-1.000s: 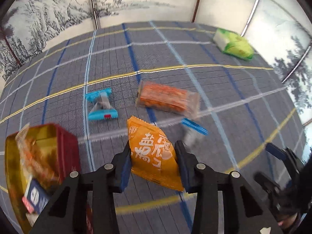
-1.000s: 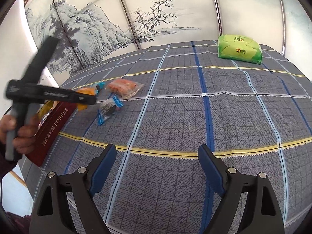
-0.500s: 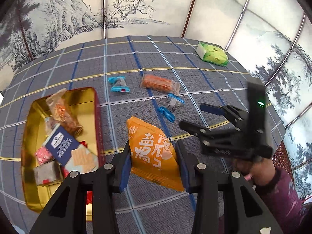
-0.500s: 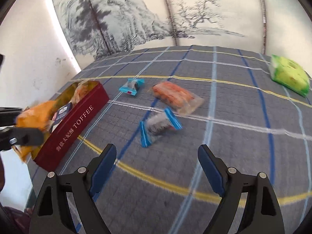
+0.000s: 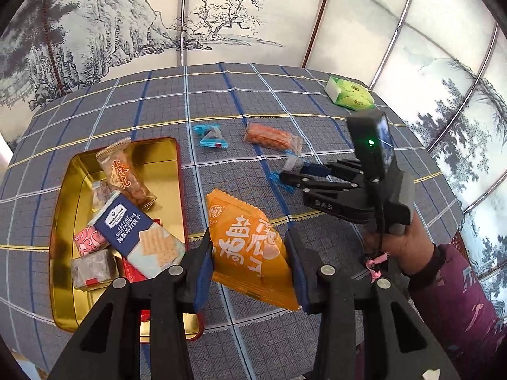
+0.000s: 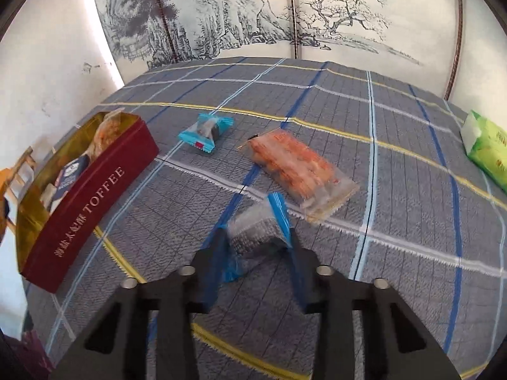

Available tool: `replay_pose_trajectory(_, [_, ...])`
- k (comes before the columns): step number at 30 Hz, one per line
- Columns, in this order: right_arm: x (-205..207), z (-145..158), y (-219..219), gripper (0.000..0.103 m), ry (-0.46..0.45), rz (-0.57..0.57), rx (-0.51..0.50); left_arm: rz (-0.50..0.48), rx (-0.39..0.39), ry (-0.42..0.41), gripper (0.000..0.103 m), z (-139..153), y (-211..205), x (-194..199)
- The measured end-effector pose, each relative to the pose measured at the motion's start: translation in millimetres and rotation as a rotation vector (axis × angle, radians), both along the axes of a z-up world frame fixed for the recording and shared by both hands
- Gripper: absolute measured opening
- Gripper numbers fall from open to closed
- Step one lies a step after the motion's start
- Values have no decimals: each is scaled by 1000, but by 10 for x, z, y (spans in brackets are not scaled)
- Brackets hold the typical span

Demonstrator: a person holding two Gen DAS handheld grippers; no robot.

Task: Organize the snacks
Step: 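Grasp the clear blue-clipped bag with the right gripper while the left gripper holds the orange bag, then lower the orange bag into the tin and open the left gripper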

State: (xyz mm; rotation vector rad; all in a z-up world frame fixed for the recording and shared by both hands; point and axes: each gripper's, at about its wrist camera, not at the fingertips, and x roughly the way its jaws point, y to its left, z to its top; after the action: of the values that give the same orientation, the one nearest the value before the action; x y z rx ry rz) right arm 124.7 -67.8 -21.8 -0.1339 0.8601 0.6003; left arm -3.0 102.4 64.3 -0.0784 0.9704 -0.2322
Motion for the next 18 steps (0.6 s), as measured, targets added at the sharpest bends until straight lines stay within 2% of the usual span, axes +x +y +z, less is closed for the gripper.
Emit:
replay_pose_trajectory(6, [-341, 23, -273, 31, -5, -61, 66, 33, 0, -13, 39, 33, 157, -124])
replay_pose_trajectory(10, [-513, 43, -563, 31, -29, -147, 110, 68, 12, -20, 39, 41, 333, -233])
replay_pose_trajectory(13, [-523, 26, -740, 31, -11, -197, 143, 100, 22, -24, 39, 32, 481, -305])
replay_pose_trajectory(18, [-489, 24, -765, 32, -1, -215, 134, 161, 37, -32, 40, 15, 753, -368])
